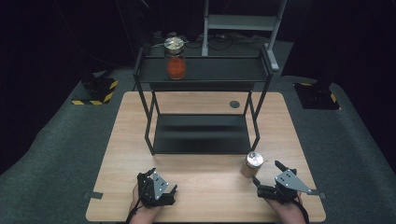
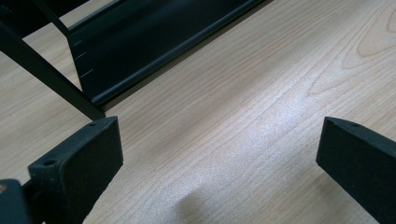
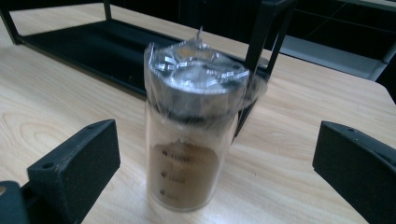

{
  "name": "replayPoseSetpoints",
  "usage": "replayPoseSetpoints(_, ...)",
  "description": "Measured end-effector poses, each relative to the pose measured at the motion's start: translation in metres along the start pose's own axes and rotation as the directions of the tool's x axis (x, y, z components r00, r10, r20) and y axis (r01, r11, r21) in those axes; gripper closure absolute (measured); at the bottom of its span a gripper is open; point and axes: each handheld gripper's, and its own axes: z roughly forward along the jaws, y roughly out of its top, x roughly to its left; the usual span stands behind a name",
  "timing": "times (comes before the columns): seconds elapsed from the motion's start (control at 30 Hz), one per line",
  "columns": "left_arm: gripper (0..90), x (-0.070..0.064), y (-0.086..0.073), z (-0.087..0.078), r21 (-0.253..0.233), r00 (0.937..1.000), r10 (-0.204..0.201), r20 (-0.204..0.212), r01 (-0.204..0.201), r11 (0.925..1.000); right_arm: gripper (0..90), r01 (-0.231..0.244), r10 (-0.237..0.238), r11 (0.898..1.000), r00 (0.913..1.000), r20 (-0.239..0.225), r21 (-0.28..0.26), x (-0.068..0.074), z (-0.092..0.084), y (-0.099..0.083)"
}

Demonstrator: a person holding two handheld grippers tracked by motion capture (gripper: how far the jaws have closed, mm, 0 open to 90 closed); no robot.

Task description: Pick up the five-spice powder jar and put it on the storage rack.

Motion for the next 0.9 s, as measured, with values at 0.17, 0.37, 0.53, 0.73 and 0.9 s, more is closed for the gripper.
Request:
replayPoseSetpoints(0.17, 0.7, 0.002, -0.001, 0.0, -0.007, 0.9998, -0.022, 0.002, 0.022, 0.9997, 0.0, -0.011, 0.011, 1.0, 0.9999, -0.01, -0.008, -0.001, 0.004, 0.004)
replayPoseSetpoints(0.37, 0.7, 0.003, -0.002, -0.001, -0.007, 0.9997, -0.024, 0.004, 0.024, 0.9997, 2.0, -0.018, 0.018, 1.0, 0.9995, -0.024, -0.008, -0.002, 0.01, 0.008)
replayPoseSetpoints(0.53, 0.7, 0.003, -0.001, 0.0, -0.005, 0.9997, -0.023, 0.007, 0.024, 0.9997, 7.6, -0.032, 0.031, 0.999, 0.9986, -0.043, -0.013, -0.006, 0.015, 0.01)
replayPoseSetpoints(0.73, 0.7, 0.005, -0.002, -0.001, -0.009, 0.9997, -0.024, 0.01, 0.024, 0.9997, 16.2, -0.049, 0.048, 0.999, 0.9962, -0.073, -0.016, -0.011, 0.025, 0.011)
replayPoseSetpoints(0.9, 0.7, 0.005, -0.002, -0.001, -0.007, 0.9996, -0.024, 0.011, 0.025, 0.9997, 23.7, -0.073, 0.071, 0.997, 0.9937, -0.087, -0.021, -0.015, 0.029, 0.009)
